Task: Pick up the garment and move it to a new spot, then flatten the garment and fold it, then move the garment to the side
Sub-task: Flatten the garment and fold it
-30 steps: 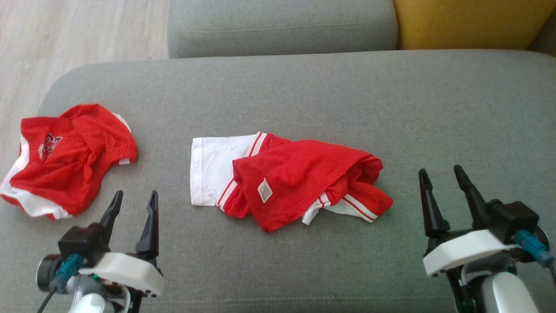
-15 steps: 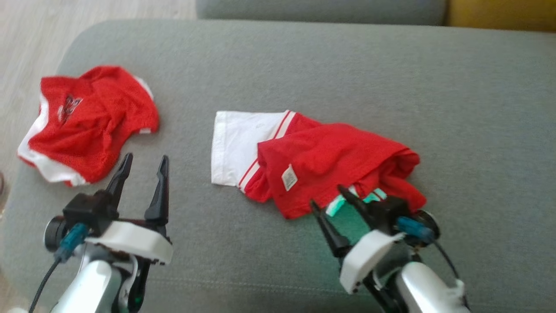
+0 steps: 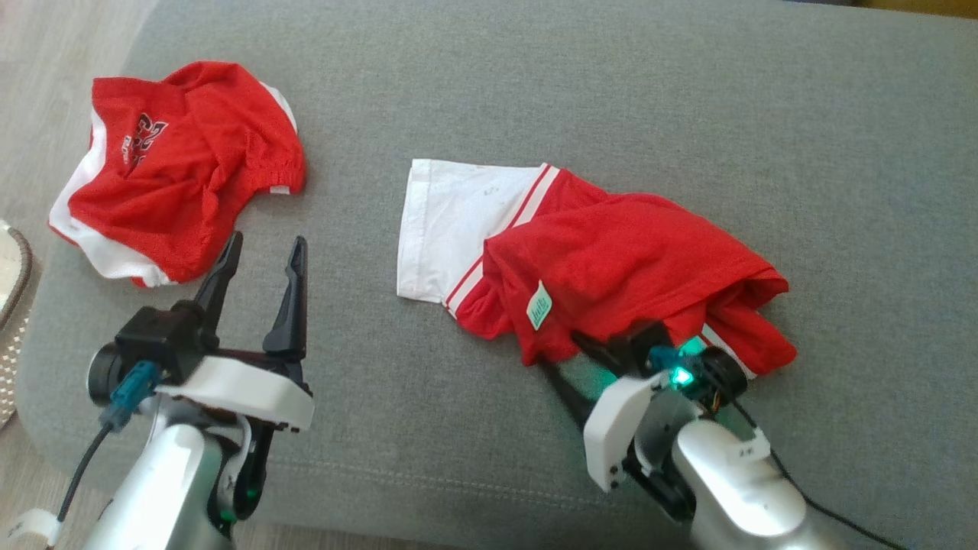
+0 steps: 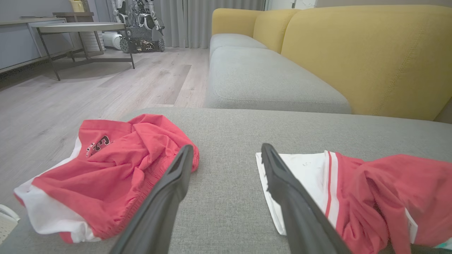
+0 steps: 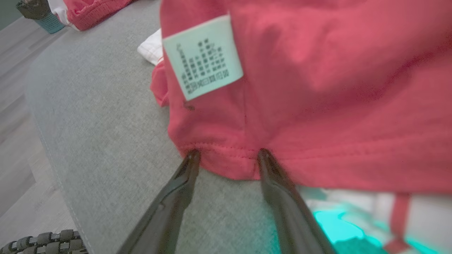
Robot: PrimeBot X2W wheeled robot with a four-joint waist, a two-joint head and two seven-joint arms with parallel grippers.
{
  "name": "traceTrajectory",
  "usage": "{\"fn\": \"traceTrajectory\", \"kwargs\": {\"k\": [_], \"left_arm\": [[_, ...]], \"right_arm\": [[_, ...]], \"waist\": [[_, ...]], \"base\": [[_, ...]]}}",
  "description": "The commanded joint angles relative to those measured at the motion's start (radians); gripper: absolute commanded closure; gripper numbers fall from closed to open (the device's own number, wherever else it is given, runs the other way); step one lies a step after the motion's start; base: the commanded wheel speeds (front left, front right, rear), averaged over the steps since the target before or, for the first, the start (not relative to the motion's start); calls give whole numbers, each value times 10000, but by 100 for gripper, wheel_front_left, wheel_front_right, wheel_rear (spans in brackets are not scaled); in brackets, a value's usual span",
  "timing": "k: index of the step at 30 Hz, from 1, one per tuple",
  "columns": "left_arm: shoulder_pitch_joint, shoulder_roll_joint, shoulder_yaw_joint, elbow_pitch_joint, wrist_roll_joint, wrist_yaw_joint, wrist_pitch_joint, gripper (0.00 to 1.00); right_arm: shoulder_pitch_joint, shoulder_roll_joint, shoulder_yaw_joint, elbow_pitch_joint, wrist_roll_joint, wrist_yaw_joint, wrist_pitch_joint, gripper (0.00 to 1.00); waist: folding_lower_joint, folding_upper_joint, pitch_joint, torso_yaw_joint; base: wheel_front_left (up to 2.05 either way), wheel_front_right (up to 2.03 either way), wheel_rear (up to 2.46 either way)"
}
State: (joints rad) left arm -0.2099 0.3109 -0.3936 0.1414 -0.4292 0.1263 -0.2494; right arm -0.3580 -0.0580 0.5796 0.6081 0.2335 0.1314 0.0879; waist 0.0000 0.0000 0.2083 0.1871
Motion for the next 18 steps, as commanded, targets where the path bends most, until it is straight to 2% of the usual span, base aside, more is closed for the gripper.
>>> {"fn": "traceTrajectory", "kwargs": {"k": [1,6,11,18], "left_arm": [[-469,182,514,-258,93,-23,-121,0],[-431,52,748,-233,286,-155,-122,0],[-297,-16,988,-215,458,-233,-123,0],[-63,-62,1261,-297,626,-244,-123,0]], "right_arm": [[-196,78,211,-36,124,-7,-45,100],[-498,78,238,135,366,-7,-386,100],[-592,78,-190,-729,456,-7,-984,100],[-455,73,-2365,-2624,-904,-7,-786,100]], "waist": [[0,0,23,-24],[0,0,35,-156],[0,0,-117,-410],[0,0,-314,-873]], "base": [[0,0,0],[0,0,0],[0,0,0],[0,0,0]]}}
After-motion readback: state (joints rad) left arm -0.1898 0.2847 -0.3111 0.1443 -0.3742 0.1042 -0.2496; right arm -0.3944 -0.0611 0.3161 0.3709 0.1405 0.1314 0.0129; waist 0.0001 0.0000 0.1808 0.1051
